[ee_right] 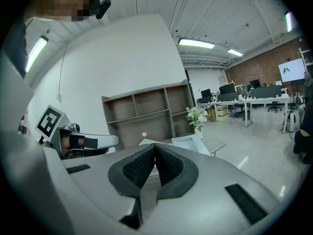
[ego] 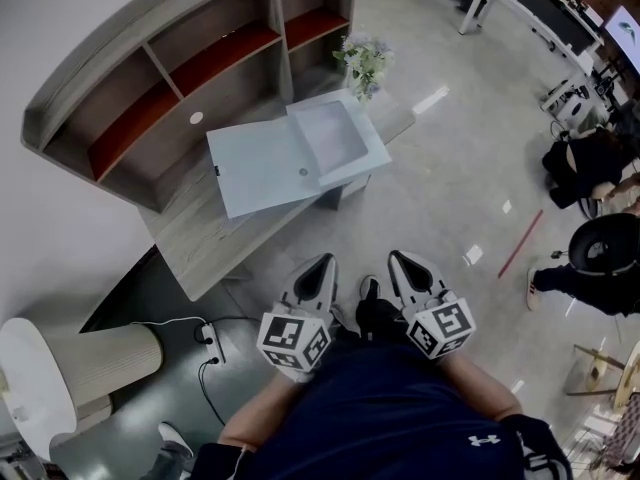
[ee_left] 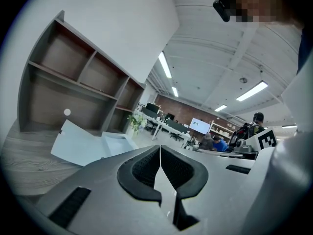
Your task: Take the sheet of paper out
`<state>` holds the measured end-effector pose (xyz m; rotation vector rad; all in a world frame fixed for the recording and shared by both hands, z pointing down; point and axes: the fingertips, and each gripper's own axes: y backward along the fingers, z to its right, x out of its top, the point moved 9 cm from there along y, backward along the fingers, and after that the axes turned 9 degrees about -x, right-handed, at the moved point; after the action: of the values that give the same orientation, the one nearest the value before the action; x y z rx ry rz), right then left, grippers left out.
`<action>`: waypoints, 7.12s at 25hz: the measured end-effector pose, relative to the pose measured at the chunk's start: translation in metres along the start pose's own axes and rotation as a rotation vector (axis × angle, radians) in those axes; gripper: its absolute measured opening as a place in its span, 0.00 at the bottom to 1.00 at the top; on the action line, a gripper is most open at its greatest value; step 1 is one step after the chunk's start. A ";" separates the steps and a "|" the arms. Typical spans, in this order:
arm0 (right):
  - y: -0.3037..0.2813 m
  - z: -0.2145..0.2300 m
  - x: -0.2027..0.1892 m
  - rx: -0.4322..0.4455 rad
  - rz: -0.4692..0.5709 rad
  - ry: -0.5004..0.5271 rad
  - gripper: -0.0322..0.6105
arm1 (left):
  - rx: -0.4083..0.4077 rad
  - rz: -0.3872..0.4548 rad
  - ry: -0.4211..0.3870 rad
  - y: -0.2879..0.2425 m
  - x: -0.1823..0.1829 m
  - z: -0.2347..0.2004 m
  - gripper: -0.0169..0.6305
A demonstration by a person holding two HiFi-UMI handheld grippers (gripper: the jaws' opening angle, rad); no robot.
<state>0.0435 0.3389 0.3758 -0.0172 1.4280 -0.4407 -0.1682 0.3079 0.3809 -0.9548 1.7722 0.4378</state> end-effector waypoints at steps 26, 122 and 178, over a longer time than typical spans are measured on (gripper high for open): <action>-0.134 0.077 0.026 0.106 -0.055 -0.075 0.07 | 0.083 -0.051 0.004 -0.113 0.038 -0.066 0.06; -0.382 0.228 -0.013 0.018 -0.399 -0.340 0.07 | 0.255 -0.542 0.586 -0.350 -0.080 -0.344 0.15; -0.389 0.202 -0.011 0.058 -0.446 -0.365 0.07 | 0.362 -0.548 0.343 -0.177 0.023 -0.382 0.05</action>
<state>0.1252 -0.0655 0.5230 -0.3574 1.0454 -0.8019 -0.2694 -0.0698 0.5390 -1.2409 1.7104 -0.4033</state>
